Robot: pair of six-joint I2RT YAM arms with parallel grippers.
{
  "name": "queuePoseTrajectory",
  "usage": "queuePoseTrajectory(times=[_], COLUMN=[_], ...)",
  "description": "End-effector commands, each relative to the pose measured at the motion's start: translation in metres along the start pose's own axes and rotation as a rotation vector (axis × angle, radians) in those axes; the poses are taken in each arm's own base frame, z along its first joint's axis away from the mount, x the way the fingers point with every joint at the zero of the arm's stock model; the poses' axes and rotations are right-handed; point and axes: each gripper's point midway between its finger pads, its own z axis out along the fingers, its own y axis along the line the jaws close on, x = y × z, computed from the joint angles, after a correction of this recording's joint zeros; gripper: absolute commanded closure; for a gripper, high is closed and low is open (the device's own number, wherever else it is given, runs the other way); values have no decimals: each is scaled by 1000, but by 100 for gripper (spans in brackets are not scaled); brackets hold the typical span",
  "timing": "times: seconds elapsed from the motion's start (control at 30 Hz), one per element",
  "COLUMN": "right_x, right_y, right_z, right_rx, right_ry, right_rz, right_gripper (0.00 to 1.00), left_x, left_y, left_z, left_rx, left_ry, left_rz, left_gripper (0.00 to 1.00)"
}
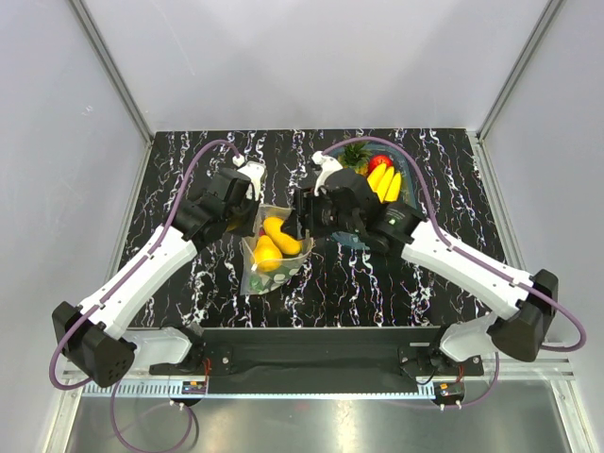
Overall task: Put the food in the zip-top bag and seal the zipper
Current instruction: Place the fake fruit in the zipper food storage bag, then adjust the zipper food storage bag at the center of the board.
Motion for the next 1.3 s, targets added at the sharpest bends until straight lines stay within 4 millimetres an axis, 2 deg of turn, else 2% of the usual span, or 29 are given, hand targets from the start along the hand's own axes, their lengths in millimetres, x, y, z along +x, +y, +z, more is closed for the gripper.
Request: queuePoseTrajectory(times=[0.0, 0.1, 0.3, 0.6, 0.8, 0.83, 0.9, 0.93, 1.03, 1.17, 1.27], right_x=[5, 8, 10, 38, 41, 42, 39, 38, 29, 15, 4], right_y=[-25, -41, -60, -76, -75, -74, -66, -63, -56, -48, -41], right_z=[-14, -12, -10, 16, 24, 24, 23, 23, 19, 14, 10], right_rx=[143, 218, 316, 350, 348, 342, 305, 293, 271, 259, 249], right_ry=[9, 2, -2, 58, 79, 81, 78, 75, 53, 27, 4], right_rz=[-11, -4, -7, 31, 45, 45, 51, 52, 53, 46, 45], right_gripper=[36, 33, 35, 39, 59, 68, 76, 86, 100, 100, 100], left_x=[-11, -12, -10, -11, -10, -10, -11, -11, -11, -18, -23], left_y=[-1, -1, 0, 0, -1, -1, -2, -3, -8, -33, -52], left_z=[-7, -7, -5, -6, -6, -7, -7, -6, -6, -16, -33], left_rx=[14, 12, 10, 9, 16, 17, 20, 23, 52, 155, 203], left_ry=[-47, -50, -43, -44, -42, -45, -49, -47, -42, -42, -46], left_rz=[-4, -5, -3, -3, -2, 0, -1, -1, -2, 13, 40], left_gripper=[98, 98, 98, 98, 98, 98, 98, 98, 98, 98, 98])
